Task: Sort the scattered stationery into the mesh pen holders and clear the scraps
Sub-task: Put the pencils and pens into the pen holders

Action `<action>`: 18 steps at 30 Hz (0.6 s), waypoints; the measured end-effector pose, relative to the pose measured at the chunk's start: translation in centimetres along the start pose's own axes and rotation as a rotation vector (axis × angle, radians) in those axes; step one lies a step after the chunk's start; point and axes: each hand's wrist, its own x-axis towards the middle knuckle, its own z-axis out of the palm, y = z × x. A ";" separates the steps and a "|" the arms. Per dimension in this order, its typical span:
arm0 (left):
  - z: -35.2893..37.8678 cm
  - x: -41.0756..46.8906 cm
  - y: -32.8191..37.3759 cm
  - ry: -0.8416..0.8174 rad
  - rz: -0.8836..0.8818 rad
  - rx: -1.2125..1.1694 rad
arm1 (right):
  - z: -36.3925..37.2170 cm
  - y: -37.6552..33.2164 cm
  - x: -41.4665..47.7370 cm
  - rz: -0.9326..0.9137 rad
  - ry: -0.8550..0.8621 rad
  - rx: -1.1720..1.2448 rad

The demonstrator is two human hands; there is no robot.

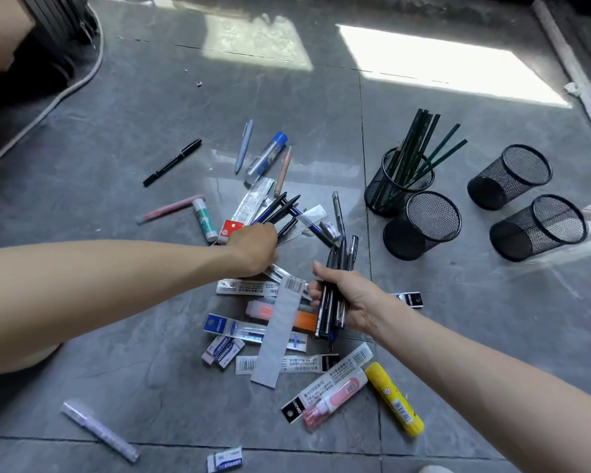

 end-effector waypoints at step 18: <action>-0.7 -2.1 0.0 0.487 1.169 0.136 | 1.7 -0.5 0.7 -0.013 -0.227 0.146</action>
